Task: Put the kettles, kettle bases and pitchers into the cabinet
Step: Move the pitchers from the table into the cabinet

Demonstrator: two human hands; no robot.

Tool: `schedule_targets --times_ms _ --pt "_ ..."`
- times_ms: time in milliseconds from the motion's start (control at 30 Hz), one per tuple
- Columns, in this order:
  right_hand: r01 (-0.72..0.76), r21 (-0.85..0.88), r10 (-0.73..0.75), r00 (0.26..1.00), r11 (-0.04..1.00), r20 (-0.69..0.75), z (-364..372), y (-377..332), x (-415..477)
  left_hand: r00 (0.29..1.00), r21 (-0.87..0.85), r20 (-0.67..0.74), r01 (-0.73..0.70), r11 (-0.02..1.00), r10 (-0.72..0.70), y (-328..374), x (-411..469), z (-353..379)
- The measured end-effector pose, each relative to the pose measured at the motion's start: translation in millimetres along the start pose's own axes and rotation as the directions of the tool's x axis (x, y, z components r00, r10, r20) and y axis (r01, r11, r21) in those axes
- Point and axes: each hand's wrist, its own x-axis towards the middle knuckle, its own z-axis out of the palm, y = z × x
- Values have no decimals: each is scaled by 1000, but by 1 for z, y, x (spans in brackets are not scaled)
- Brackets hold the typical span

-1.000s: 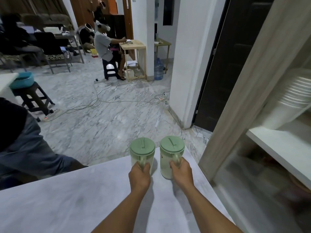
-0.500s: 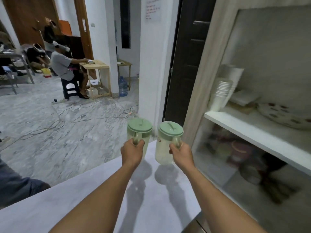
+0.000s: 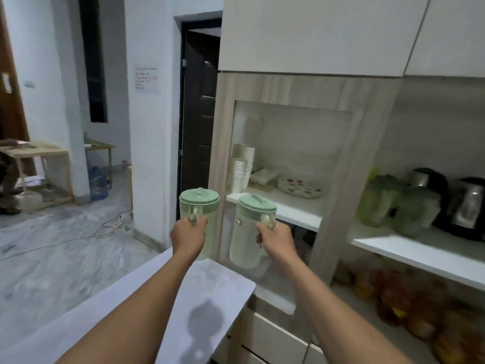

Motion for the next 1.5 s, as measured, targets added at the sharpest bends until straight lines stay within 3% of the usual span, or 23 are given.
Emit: schedule_targets --times_ms 367,733,1000,1500 --pt "-27 -12 24 980 1000 -198 -176 6 -119 961 -100 254 -84 991 108 70 -161 50" --pt "-86 -55 52 893 995 -448 -325 13 -189 864 -157 456 -158 975 213 139 -267 141" --pt "-175 -51 114 810 983 -575 -403 40 -186 717 -265 636 -144 953 285 169 -306 228" --pt "-186 -20 114 683 982 -721 -491 66 -83 602 -342 733 -76 937 317 211 -281 390"
